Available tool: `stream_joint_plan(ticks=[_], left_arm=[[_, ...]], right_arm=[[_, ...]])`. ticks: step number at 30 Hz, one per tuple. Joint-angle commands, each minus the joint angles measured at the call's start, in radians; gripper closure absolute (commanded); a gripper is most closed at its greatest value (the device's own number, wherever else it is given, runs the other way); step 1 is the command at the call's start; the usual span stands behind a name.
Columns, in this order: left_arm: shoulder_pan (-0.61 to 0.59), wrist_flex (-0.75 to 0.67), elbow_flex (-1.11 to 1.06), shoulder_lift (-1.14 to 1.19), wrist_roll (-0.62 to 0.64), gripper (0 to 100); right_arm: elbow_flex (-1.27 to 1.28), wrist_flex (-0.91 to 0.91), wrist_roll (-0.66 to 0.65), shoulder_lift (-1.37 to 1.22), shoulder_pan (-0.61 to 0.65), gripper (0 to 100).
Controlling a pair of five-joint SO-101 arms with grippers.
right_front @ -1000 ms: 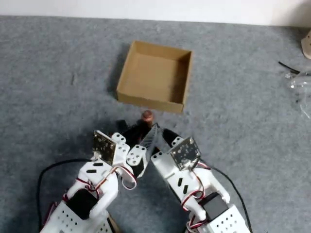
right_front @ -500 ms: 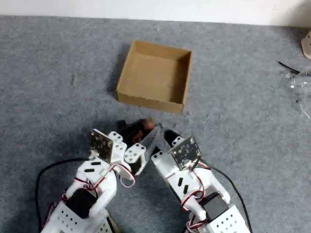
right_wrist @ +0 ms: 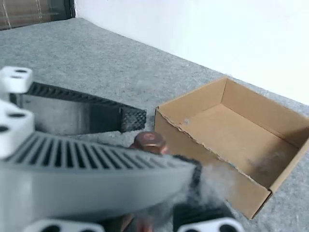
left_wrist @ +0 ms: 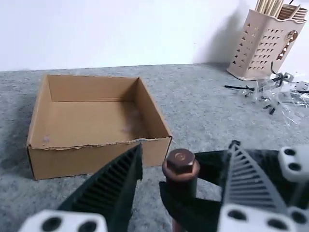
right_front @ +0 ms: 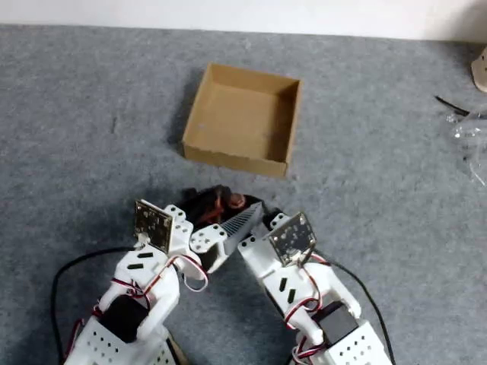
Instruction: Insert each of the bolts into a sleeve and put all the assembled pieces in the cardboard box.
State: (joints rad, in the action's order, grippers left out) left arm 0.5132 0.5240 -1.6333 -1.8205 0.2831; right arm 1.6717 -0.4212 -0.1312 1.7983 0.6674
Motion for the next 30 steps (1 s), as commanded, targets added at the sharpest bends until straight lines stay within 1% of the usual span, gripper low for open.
stream_joint_plan(ticks=[1,5,10,22,25,28,30], left_arm=[[0.005,0.006,0.084,-0.007,-0.018,78],[0.005,0.006,0.153,-0.007,-0.018,85],[0.005,0.005,0.199,-0.007,-0.018,100],[-0.004,0.003,0.202,-0.007,-0.018,100],[-0.073,0.003,0.202,-0.007,-0.018,100],[-0.203,0.011,0.202,-0.007,-0.02,100],[-0.283,0.043,0.196,-0.005,-0.02,99]], right_arm=[[0.008,0.125,0.008,0.041,-0.022,99.5],[0.073,0.173,0.006,0.041,-0.022,99.5],[0.084,0.188,0.006,0.041,-0.022,99.5],[0.087,0.188,0.006,0.041,-0.022,99.5],[0.087,0.188,0.006,0.041,-0.022,99.5],[0.087,0.188,0.006,0.041,-0.022,99.5],[0.087,0.188,0.006,0.041,-0.022,99.5]])
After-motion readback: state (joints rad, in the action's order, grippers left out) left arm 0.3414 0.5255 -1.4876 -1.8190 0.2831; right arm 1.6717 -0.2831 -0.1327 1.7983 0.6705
